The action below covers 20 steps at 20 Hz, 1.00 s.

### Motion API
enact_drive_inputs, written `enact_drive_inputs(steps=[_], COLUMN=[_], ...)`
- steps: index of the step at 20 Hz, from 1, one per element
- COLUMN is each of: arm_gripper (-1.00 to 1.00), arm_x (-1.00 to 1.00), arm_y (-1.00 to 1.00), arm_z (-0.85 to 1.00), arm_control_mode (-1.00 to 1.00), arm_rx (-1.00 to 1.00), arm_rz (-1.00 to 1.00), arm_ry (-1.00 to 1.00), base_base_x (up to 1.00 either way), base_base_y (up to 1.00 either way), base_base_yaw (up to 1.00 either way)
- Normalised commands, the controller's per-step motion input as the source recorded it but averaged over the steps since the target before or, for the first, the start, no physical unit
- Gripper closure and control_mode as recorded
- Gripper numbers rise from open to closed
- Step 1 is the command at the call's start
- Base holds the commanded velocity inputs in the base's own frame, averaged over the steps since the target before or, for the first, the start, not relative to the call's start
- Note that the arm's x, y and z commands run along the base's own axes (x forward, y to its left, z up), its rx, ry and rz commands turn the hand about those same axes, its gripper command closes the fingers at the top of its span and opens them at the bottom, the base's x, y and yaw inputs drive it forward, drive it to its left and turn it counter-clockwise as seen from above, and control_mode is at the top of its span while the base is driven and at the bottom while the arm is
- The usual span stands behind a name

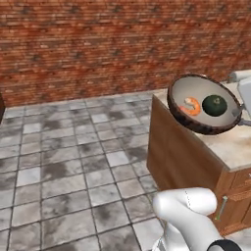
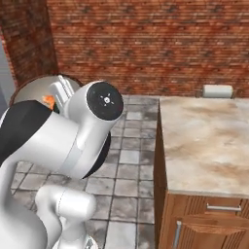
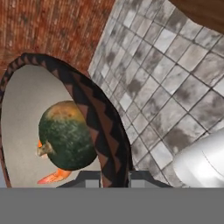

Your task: The microwave is finished heating the shrimp and squash. Take the bowl containing the food and place it on the dining counter.

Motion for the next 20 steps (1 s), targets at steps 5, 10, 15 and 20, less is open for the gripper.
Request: enact_drive_inputs(steps=[5,10,15,20], arm_gripper=[1.00,1.00,1.00,1.00], arm_x=[0.00,0.00,0.00,0.00], arm_y=[0.00,0.00,0.00,0.00], arm_z=[0.00,0.00,0.00,0.00], arm_control_mode=[1.00,1.00,1.00,1.00], arm_rx=[0.00,0.00,0.00,0.00], arm_rz=[0.00,0.00,0.00,0.00], arm_ry=[0.00,0.00,0.00,0.00], base_base_x=[0.80,1.00,0.98,0.81], base_base_y=[0.84,0.85,0.79,0.65], base_base_yaw=[-0.45,-0.57,-0.61,-0.65])
